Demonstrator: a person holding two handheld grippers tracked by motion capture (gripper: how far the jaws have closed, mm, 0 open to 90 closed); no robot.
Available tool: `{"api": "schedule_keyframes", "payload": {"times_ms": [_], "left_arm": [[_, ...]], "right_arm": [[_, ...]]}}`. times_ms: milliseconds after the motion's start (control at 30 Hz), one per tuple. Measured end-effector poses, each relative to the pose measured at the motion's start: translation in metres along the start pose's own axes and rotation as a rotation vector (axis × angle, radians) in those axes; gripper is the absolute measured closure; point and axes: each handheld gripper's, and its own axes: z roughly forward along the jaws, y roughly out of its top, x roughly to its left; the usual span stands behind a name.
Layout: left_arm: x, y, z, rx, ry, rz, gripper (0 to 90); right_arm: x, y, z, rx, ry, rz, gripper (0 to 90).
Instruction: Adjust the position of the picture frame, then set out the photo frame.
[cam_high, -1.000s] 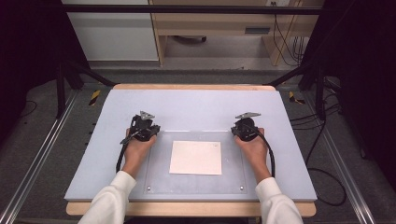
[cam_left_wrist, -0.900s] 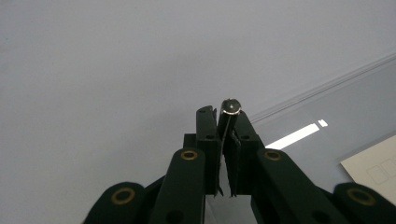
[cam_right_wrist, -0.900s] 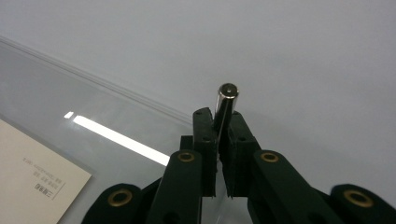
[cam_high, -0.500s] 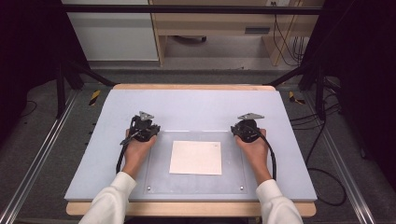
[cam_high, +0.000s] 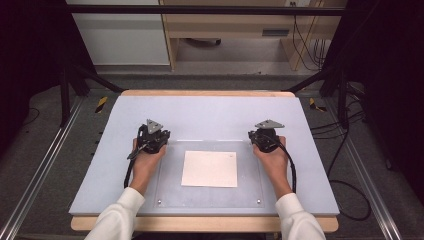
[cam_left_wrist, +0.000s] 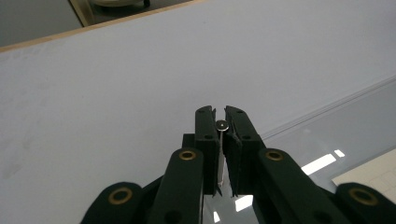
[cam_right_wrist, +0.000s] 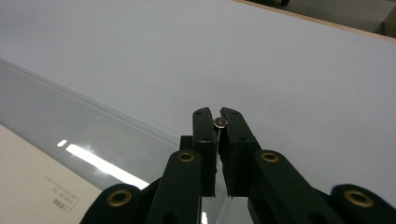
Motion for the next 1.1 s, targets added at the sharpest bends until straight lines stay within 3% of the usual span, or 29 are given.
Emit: {"api": "schedule_keyframes", "payload": {"times_ms": [167,367,667,933,1100], "left_arm": [[0.0,0.004,0.0,0.03,0.0,-0.011,84.3],[0.004,0.011,0.003,0.079,-0.019,-0.02,84.7],[0.01,0.023,0.009,0.157,-0.049,-0.022,84.8],[0.017,0.034,0.016,0.232,-0.083,-0.04,84.8],[0.017,0.035,0.016,0.244,-0.089,-0.044,84.9]], "right_arm": [[0.0,0.002,0.0,0.016,-0.004,0.006,85.5],[-0.001,0.009,0.001,0.072,0.0,0.023,85.7],[-0.006,0.023,0.005,0.182,0.027,0.03,85.8],[-0.013,0.036,0.011,0.279,0.07,0.084,85.4],[-0.013,0.033,0.01,0.255,0.08,0.08,83.7]]}}
